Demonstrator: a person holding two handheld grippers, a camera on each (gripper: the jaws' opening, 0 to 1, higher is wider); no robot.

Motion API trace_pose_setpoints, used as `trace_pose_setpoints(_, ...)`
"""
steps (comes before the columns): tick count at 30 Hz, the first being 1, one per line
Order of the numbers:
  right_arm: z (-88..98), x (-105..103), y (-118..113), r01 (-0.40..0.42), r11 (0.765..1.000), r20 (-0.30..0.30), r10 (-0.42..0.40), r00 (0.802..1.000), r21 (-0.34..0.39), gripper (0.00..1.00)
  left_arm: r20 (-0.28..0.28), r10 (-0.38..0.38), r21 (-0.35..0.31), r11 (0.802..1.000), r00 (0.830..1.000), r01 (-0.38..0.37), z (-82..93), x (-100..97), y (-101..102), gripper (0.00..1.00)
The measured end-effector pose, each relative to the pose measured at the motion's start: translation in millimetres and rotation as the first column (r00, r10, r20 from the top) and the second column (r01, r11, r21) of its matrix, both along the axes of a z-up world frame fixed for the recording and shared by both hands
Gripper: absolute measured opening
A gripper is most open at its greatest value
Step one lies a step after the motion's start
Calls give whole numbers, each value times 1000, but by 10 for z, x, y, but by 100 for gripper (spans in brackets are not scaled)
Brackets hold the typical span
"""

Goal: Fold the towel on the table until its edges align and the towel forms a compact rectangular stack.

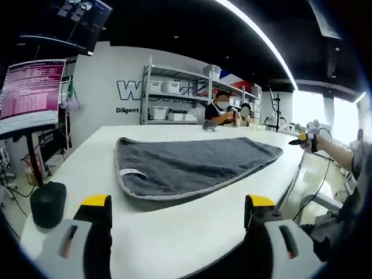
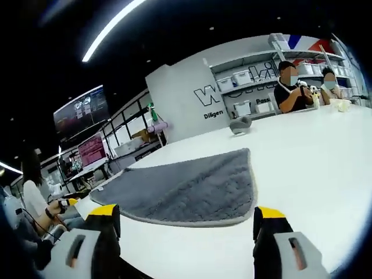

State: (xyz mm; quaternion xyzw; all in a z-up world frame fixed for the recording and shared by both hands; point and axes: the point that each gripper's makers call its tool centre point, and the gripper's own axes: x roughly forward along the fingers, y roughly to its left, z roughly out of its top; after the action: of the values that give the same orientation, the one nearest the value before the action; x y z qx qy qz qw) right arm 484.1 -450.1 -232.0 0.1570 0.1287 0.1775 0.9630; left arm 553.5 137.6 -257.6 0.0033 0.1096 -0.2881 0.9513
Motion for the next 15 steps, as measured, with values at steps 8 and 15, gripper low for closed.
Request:
trace_pose_setpoints(8,-38,39,-11,29,998,-17,-28,999,55,99,1,37,-40,999,999,-37,34,54,17,98)
trace_pose_setpoints(15,-61,55,2,62,992,-33,-59,998,112,99,-21,88,-171,981,996,-90,86,149,41,87)
